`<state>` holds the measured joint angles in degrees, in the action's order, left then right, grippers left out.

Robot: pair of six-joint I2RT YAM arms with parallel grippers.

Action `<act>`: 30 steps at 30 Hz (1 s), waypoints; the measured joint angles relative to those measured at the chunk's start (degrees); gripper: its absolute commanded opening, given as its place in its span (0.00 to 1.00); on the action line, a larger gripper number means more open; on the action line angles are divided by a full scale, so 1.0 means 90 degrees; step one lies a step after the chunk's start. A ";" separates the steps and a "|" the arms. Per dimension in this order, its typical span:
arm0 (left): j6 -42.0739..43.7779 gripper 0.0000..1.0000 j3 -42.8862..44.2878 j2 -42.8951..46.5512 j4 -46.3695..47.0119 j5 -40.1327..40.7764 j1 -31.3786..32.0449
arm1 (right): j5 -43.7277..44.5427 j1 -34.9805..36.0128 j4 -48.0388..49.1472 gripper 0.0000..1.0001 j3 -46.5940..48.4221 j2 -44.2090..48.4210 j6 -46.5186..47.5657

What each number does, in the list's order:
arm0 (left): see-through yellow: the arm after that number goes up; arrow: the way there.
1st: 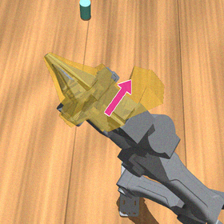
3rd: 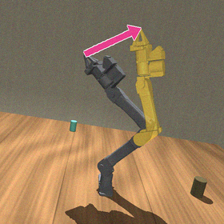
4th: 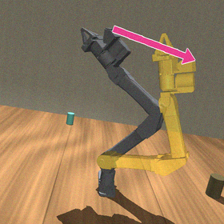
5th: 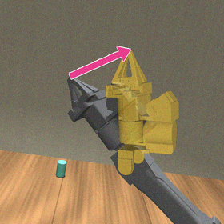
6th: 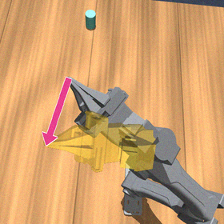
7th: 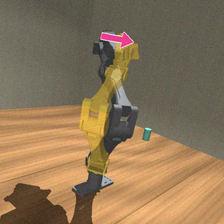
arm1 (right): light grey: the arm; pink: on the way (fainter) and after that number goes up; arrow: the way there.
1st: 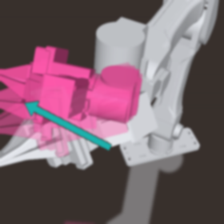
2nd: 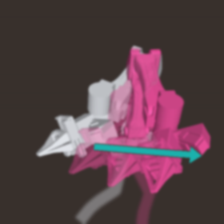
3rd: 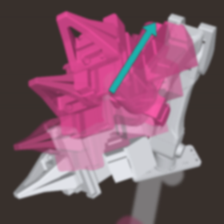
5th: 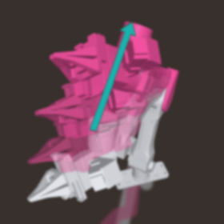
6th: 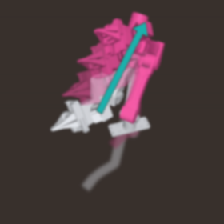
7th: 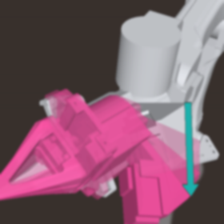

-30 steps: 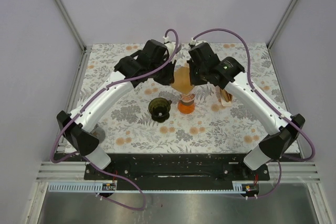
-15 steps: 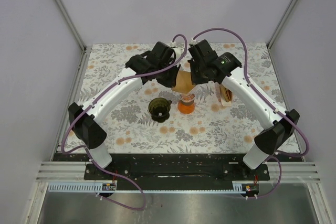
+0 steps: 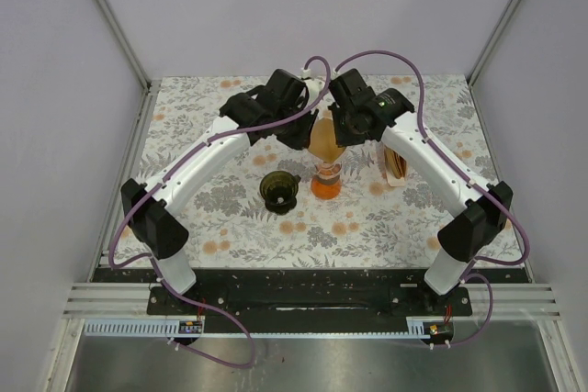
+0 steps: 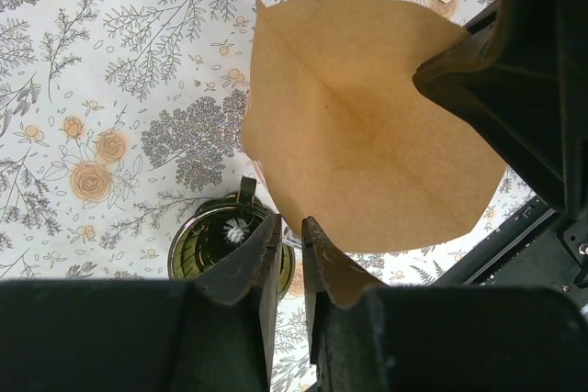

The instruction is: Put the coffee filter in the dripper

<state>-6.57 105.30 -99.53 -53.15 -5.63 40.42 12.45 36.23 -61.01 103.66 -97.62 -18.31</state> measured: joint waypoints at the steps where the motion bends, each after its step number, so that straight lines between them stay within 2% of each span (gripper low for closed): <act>1: 0.0017 0.21 0.0002 -0.0002 0.0000 0.0005 -0.0002 | 0.0000 0.0000 0.0007 0.29 0.0000 0.0000 0.0010; 2: 0.0036 0.23 0.0002 -0.0007 0.0000 0.0007 -0.0002 | 0.0000 0.0000 0.0012 0.31 0.0000 0.0000 0.0012; 7: 0.0114 0.55 0.0005 -0.0010 0.0000 0.0027 -0.0005 | 0.0002 -0.0002 0.0034 0.41 0.0000 0.0000 0.0041; 11: 0.0180 0.67 0.0015 -0.0010 0.0002 0.0019 -0.0005 | -0.0010 -0.0002 0.0049 0.48 0.0000 0.0000 0.0068; 17: 0.0236 0.73 0.0058 -0.0007 0.0005 0.0002 -0.0005 | -0.0175 -0.0002 0.0189 0.55 0.0005 0.0000 0.0158; 26: 0.0274 0.74 0.0262 0.0219 0.0019 -0.0017 -0.0185 | -0.0350 -0.0002 0.0359 0.56 0.0027 0.0066 0.0284; 30: 0.0277 0.75 0.0262 0.0304 0.0017 -0.0036 -0.0352 | -0.0352 -0.0002 0.0352 0.63 0.0066 0.0068 0.0350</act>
<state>-4.08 107.66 -96.79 -52.99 -5.96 37.26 9.28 36.21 -57.84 104.25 -97.01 -15.16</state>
